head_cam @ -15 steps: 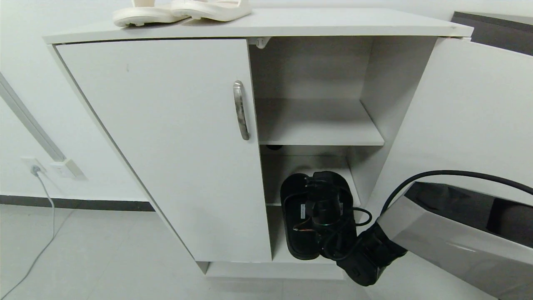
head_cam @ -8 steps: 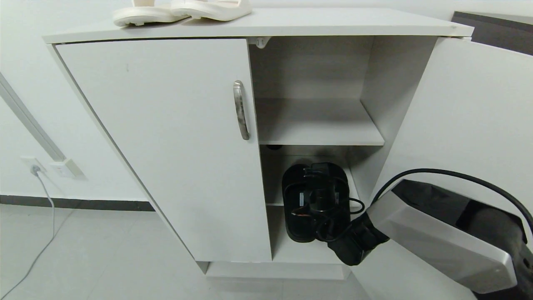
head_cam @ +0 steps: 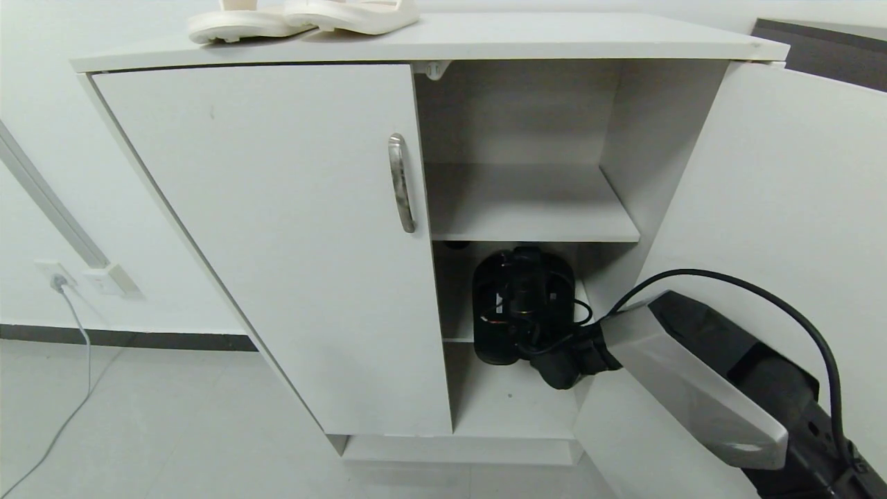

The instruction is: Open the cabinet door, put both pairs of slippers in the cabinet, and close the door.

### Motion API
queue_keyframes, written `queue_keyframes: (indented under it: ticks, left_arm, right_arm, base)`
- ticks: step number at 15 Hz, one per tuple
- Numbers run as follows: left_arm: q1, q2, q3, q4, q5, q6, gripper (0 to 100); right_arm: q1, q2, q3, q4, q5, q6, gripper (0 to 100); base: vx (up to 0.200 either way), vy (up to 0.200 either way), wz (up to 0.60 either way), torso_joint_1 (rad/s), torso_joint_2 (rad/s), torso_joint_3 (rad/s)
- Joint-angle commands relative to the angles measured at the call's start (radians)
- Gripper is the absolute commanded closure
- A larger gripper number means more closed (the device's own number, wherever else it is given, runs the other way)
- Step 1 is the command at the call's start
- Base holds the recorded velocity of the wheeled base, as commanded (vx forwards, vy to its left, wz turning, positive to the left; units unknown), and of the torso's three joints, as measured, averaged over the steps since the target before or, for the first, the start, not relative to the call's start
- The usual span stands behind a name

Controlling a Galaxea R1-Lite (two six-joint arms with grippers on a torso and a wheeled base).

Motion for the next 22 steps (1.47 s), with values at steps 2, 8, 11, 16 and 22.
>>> queue_keyframes:
  ticks: [2, 8, 11, 16, 22]
  left_arm:
    - [0.000, 0.001, 0.000, 0.000, 0.000, 0.000, 100]
    - [0.000, 0.001, 0.000, 0.000, 0.000, 0.002, 100]
    - [0.000, 0.001, 0.000, 0.000, 0.000, 0.002, 100]
    - [0.000, 0.001, 0.000, 0.000, -0.001, 0.002, 100]
    - [0.000, 0.001, 0.000, 0.000, -0.001, 0.002, 100]
  right_arm:
    - [-0.021, 0.077, -0.160, 0.066, 0.000, 0.001, 100]
    - [-0.037, 0.111, -0.205, 0.072, 0.009, 0.001, 100]
    - [-0.041, 0.123, -0.217, 0.082, 0.010, 0.001, 100]
    - [-0.041, 0.131, -0.220, 0.089, 0.012, 0.001, 100]
    - [-0.041, 0.143, -0.220, 0.115, 0.017, 0.000, 100]
  base:
    - [0.000, 0.000, 0.00, 0.000, 0.00, 0.000]
    - [0.000, 0.000, 0.00, 0.000, 0.00, 0.000]
    - [0.000, 0.000, 0.00, 0.000, 0.00, 0.000]
    - [0.000, 0.000, 0.00, 0.000, 0.00, 0.000]
    - [0.000, 0.000, 0.00, 0.000, 0.00, 0.000]
